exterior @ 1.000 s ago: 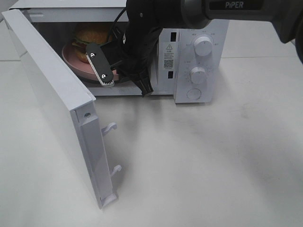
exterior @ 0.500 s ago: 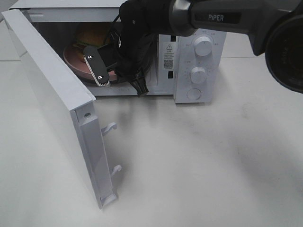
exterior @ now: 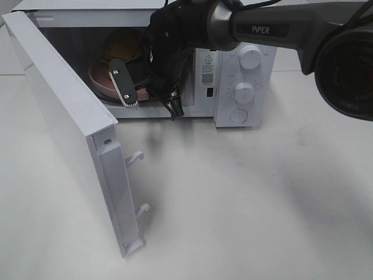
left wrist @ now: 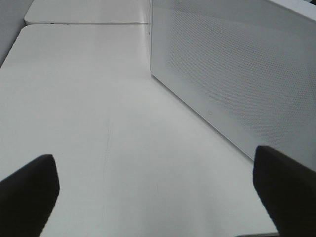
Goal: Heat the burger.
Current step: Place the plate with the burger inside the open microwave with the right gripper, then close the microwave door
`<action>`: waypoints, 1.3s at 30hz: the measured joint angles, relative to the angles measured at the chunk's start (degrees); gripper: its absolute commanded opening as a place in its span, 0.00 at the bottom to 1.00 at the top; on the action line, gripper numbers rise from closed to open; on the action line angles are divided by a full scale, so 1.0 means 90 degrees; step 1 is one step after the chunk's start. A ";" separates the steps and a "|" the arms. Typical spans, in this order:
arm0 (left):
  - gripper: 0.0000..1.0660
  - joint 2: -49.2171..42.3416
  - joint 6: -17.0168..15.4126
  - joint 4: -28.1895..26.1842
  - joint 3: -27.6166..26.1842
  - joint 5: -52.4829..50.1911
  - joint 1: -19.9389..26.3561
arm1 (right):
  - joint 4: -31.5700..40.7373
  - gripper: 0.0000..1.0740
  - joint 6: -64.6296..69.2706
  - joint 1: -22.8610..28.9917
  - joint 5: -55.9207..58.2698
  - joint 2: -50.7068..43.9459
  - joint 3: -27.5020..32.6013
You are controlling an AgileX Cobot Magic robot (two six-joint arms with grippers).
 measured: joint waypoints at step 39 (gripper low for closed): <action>0.94 0.0000 0.0000 0.0000 0.0000 0.0000 0.0000 | 0.0395 0.57 0.1280 -0.0013 -0.0898 -0.0783 0.1248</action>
